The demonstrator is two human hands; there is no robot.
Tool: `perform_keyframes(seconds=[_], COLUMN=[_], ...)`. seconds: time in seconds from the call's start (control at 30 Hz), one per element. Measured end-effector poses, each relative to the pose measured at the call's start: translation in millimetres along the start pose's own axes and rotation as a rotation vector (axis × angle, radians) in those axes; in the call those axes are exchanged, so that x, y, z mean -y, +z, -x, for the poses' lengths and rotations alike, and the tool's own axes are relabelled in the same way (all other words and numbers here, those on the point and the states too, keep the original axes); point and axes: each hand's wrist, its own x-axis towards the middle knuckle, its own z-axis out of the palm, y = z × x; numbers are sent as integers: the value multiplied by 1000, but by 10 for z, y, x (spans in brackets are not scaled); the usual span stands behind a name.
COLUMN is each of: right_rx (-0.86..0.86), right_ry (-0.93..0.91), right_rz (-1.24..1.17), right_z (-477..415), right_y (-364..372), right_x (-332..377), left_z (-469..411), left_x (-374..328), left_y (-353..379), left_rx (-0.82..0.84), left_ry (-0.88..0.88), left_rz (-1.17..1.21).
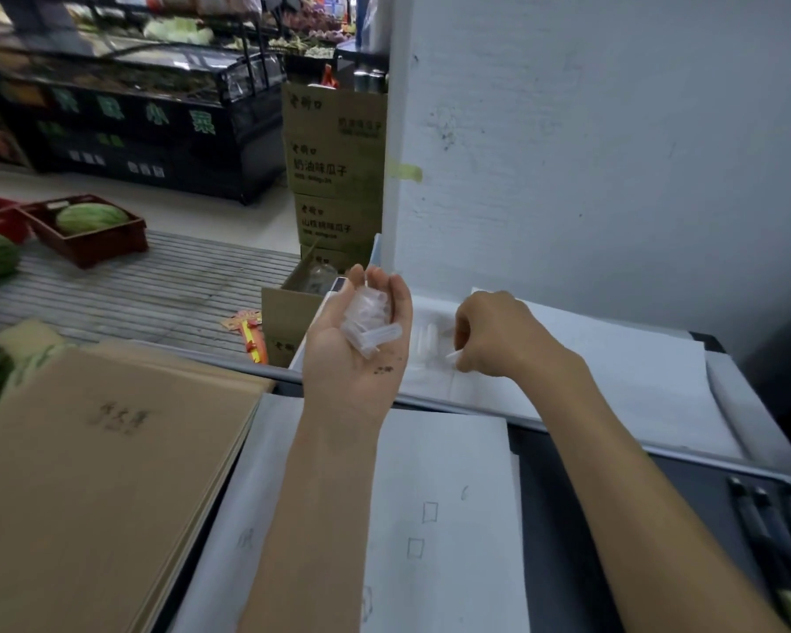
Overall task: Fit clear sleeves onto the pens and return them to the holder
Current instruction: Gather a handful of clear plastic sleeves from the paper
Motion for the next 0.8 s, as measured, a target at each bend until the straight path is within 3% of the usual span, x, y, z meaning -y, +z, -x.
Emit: perform_keyframes(seconds=[0.17,0.37,0.57,0.8], right_rx=[-47,-345,-197,-129], right_ry=[6,-181,-317,-362], right_rz=[-35,-251,-193,-260], right_z=[58,425,558,547], right_y=[-223,-767,-594,-645], right_x=[-2,426,873,805], left_z=[-23,-3,81,99], left_x=[35,71,100,35], left_y=[6,20,50,76], left_rx=[-41,-87,-65,-27], left_ry=[4,-37,-78,-104], left_rz=[-82,-146,-122,-103])
